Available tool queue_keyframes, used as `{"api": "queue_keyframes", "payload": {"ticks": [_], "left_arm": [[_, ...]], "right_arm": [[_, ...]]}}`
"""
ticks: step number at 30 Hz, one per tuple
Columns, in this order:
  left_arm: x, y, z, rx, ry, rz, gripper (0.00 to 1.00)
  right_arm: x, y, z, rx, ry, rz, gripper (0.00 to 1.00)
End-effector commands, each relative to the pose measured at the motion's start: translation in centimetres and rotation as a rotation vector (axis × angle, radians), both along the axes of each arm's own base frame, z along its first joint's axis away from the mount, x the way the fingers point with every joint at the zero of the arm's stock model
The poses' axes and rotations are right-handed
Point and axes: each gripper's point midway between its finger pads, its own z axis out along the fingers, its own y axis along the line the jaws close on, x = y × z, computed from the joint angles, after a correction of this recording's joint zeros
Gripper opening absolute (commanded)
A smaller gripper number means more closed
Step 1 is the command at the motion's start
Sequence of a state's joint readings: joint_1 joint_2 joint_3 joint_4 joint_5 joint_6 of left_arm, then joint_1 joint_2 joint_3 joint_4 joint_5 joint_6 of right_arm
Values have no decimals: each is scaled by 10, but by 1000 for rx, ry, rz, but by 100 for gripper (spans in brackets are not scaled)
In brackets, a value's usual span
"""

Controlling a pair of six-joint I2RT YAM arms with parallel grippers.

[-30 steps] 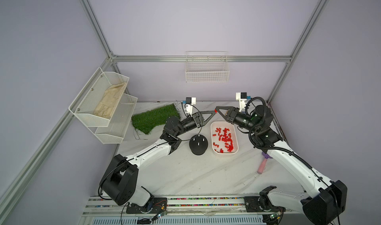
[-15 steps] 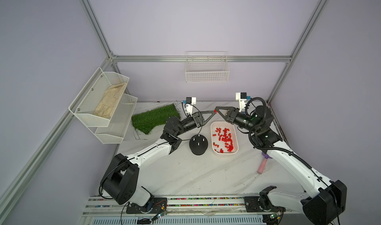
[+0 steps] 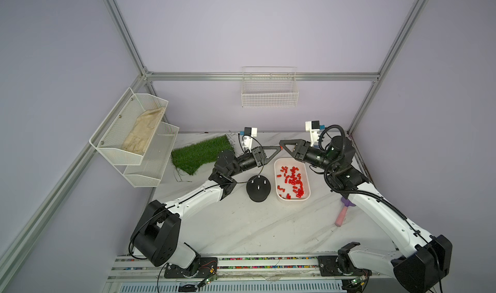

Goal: Cover the protruding screws with screw protection sleeves
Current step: Attach the screw protection sleeve to the screw.

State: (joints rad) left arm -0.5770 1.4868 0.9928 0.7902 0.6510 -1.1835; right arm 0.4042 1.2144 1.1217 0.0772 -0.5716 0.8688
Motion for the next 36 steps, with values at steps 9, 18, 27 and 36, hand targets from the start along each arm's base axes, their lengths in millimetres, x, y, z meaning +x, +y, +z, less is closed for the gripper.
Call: {"api": "queue_keyframes", "payload": {"ticks": [9, 18, 27, 36], "left_arm": [[-27, 33, 6, 210, -99, -71, 0], [-52, 39, -17, 290, -107, -161, 0], [-66, 38, -23, 283, -102, -247, 0], [-66, 37, -22, 280, -100, -252, 0]], "right_arm": [[-4, -30, -20, -273, -61, -101, 45], [-19, -7, -46, -365, 1, 138, 43], [-53, 6, -48, -289, 2, 320, 29], [-66, 8, -36, -260, -44, 378, 32]]}}
